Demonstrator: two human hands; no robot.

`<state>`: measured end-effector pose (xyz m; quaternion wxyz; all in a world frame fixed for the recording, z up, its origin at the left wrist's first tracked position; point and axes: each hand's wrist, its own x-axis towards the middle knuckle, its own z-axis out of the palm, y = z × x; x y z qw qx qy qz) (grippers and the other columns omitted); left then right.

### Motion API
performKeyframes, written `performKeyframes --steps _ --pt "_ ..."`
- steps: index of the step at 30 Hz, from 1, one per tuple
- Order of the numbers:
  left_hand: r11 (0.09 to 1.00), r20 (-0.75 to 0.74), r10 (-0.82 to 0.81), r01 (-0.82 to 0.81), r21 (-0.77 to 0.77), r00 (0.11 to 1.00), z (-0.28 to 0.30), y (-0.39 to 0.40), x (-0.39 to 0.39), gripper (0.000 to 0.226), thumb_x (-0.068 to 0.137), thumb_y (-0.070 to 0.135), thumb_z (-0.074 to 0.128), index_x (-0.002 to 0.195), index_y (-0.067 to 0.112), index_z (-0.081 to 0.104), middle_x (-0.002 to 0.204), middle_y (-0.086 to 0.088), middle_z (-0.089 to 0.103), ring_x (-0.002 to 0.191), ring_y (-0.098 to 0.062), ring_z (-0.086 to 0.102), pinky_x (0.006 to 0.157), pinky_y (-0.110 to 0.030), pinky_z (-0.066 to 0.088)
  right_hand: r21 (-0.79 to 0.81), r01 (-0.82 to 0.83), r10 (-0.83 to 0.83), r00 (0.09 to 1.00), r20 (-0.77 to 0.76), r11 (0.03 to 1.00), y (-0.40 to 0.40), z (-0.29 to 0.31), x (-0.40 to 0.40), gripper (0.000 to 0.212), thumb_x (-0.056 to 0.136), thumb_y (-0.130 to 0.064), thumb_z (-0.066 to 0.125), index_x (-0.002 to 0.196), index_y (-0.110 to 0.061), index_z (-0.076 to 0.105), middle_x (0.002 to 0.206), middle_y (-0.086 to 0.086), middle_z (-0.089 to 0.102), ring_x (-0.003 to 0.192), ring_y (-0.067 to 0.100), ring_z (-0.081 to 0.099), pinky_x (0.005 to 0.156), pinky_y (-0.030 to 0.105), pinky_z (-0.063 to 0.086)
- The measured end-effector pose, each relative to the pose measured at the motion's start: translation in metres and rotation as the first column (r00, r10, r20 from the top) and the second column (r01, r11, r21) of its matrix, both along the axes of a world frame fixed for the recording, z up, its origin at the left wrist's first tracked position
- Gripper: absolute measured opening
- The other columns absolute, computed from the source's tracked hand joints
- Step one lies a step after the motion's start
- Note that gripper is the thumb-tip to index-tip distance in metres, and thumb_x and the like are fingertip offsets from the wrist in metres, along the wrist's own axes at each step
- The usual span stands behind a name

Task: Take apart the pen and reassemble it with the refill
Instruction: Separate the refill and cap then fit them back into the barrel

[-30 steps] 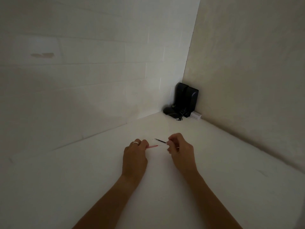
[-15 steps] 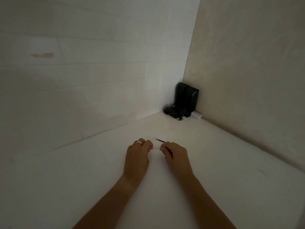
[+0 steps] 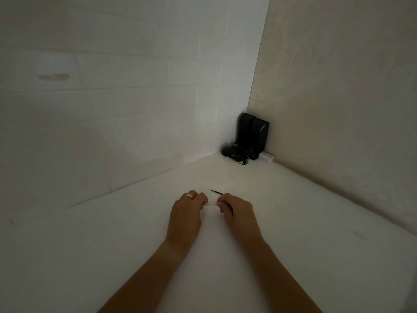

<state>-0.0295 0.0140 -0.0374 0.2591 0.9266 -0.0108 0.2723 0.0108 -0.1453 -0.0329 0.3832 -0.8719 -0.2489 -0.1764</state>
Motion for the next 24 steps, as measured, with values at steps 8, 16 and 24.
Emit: performKeyframes --steps 8,16,24 --pt "0.999 0.02 0.048 -0.048 -0.016 0.999 0.0024 0.0004 -0.001 0.032 0.08 -0.006 0.058 0.09 0.025 0.062 0.082 0.006 0.059 0.076 -0.014 0.055 0.065 -0.031 0.048 0.322 0.08 -0.01 0.977 -0.212 0.943 -0.0062 0.0055 -0.004 0.011 0.094 -0.007 0.057 0.096 -0.016 0.063 0.075 0.0 0.074 0.063 0.009 0.071 0.067 0.019 0.056" --pt "1.0 0.021 0.02 -0.02 0.003 1.0 0.0018 -0.0029 0.0 0.033 0.08 -0.007 0.059 0.093 0.022 0.065 0.084 0.004 0.061 0.075 -0.016 0.057 0.067 -0.033 0.05 0.33 0.058 0.016 0.976 -0.217 0.942 -0.0078 0.0083 -0.0041 0.01 0.09 -0.007 0.064 0.086 -0.016 0.066 0.071 0.002 0.07 0.062 0.011 0.069 0.062 0.012 0.051" --pt "1.0 0.017 -0.013 0.014 -0.007 1.0 0.0016 -0.0044 0.0013 0.031 0.081 -0.006 0.059 0.095 0.021 0.066 0.087 0.002 0.062 0.077 -0.018 0.059 0.069 -0.036 0.051 0.415 0.01 0.116 0.954 -0.276 0.91 -0.0079 0.0075 -0.0026 0.011 0.091 0.0 0.062 0.089 -0.009 0.069 0.078 0.009 0.073 0.067 0.019 0.074 0.067 0.022 0.058"
